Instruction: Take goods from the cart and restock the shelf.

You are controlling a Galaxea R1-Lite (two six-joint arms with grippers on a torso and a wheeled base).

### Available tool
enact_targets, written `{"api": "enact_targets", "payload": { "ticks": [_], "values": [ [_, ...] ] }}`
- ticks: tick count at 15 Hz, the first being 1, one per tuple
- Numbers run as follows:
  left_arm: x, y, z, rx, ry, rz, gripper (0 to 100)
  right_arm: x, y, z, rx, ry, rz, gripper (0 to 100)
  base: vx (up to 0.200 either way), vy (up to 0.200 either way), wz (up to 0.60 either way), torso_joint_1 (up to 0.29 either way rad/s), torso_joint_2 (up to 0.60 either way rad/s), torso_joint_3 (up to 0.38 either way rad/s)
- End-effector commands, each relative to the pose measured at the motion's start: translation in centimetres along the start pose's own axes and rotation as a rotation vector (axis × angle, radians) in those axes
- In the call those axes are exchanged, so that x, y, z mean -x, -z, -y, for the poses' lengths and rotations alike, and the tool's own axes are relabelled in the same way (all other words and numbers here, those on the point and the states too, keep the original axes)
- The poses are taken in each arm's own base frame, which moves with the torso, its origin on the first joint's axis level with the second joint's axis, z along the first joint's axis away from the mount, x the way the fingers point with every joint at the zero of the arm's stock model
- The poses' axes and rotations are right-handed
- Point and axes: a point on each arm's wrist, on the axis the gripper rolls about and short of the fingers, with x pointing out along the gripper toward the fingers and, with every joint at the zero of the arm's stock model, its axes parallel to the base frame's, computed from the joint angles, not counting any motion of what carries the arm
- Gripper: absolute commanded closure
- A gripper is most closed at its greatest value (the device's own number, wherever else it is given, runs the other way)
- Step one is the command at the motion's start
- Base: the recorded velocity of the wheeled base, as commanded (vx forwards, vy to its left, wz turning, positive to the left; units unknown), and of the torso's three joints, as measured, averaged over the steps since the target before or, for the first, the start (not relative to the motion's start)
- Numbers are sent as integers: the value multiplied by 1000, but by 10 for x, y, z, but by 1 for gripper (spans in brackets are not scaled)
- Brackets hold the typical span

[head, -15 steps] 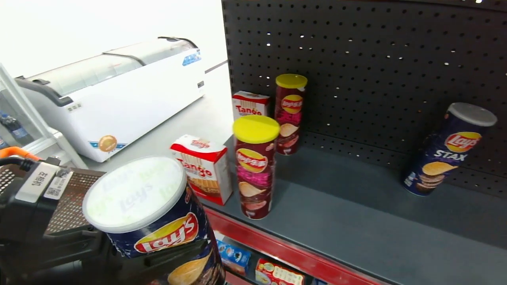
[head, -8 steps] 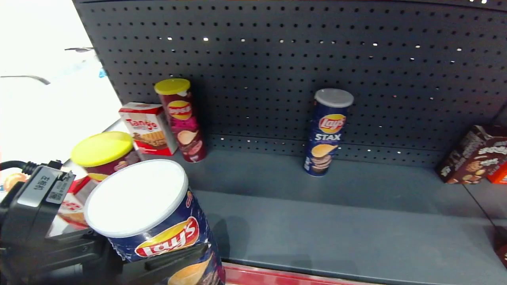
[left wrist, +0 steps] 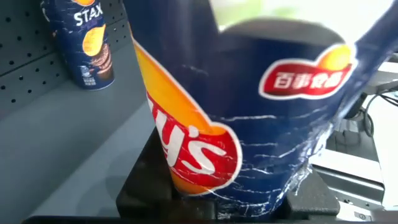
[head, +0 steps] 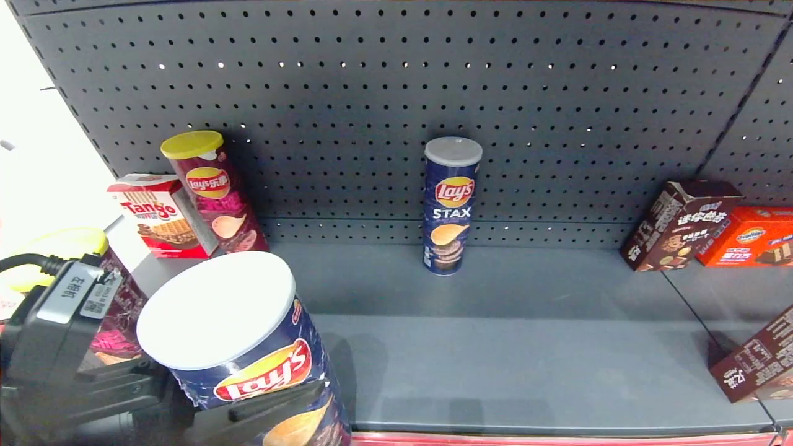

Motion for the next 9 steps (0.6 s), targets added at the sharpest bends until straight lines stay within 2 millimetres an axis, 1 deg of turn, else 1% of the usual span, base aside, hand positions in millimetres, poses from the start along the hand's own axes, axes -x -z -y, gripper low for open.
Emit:
{"api": "enact_targets", "payload": {
  "ticks": [1, 6, 7, 8, 9],
  "values": [
    [0, -1, 0, -2, 1, 2, 100, 0, 0, 0, 3, -2, -2, 0, 0, 0, 0, 0, 0, 0],
    [1, -1, 1, -5, -1, 4, 100, 0, 0, 0, 35, -26, -9, 0, 0, 0, 0, 0, 0, 0],
    [1, -1, 1, -4, -2, 1, 100, -1, -8, -1, 32, -31, -10, 0, 0, 0, 0, 0, 0, 0],
    [0, -2, 0, -9, -6, 6, 100, -5, -66, 0, 13, -44, 19, 0, 0, 0, 0, 0, 0, 0],
    [0, -2, 0, -9, -7, 6, 100, -22, -82, -1, -30, -49, -65, 0, 0, 0, 0, 0, 0, 0]
  ]
}}
